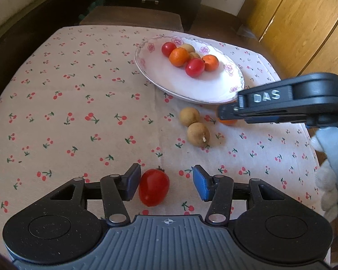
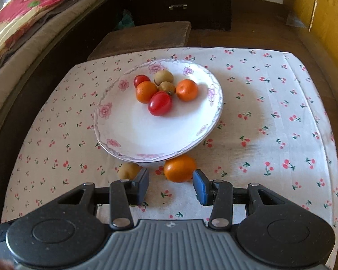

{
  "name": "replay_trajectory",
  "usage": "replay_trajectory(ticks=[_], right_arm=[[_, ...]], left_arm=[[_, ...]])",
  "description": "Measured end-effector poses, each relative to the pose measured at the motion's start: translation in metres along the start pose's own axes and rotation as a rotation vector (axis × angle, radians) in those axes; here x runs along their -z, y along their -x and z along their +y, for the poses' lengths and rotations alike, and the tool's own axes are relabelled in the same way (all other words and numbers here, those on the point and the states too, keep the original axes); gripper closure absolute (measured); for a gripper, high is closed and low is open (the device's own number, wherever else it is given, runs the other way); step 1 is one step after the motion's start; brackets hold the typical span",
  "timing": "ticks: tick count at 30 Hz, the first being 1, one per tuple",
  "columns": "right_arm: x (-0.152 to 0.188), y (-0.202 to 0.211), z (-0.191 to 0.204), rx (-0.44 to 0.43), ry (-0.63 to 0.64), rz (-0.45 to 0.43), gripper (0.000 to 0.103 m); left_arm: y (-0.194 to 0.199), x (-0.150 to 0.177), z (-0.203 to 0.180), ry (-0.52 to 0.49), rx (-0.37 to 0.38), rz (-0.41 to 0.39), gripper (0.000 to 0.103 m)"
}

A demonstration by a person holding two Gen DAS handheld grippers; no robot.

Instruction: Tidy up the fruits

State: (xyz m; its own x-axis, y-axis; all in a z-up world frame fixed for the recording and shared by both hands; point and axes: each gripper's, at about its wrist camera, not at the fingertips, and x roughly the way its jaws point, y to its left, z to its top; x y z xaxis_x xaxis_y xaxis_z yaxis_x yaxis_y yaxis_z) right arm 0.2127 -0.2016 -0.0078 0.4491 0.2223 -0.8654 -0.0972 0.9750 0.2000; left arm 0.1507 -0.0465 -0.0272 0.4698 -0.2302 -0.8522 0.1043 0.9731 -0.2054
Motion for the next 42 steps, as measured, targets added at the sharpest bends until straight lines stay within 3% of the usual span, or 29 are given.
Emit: replay_trajectory(ticks=[12,14,16,22,37,42], right_arm=[[-0.004,-0.02,0.002,0.043,0.024,0.013,0.06],[-0.003,-0.021,0.004,0.053,0.044,0.012,0.067],[-0.002,-0.02,0.005,0.061,0.052,0.01,0.067],[0.004,-0.012,0.008,0.054,0.078,0.013,0.067],[0.028,0.032,0.0,0.048,0.094,-0.03,0.067],[0.033,0.034,0.0,0.041,0.095,-0.027,0.067]], left_arm=[[-0.002,0.001,-0.001,-0.005,0.003,0.001,0.045],[-0.003,0.001,0.0,-0.009,-0.002,0.0,0.051],[-0.003,0.0,0.001,-0.014,-0.015,-0.002,0.059],[-0.003,-0.002,0.004,0.004,-0.01,0.0,0.067],[0.015,0.008,-0.006,-0.042,0.0,-0.012,0.068],[0.006,0.014,-0.006,-0.05,-0.02,0.028,0.067]])
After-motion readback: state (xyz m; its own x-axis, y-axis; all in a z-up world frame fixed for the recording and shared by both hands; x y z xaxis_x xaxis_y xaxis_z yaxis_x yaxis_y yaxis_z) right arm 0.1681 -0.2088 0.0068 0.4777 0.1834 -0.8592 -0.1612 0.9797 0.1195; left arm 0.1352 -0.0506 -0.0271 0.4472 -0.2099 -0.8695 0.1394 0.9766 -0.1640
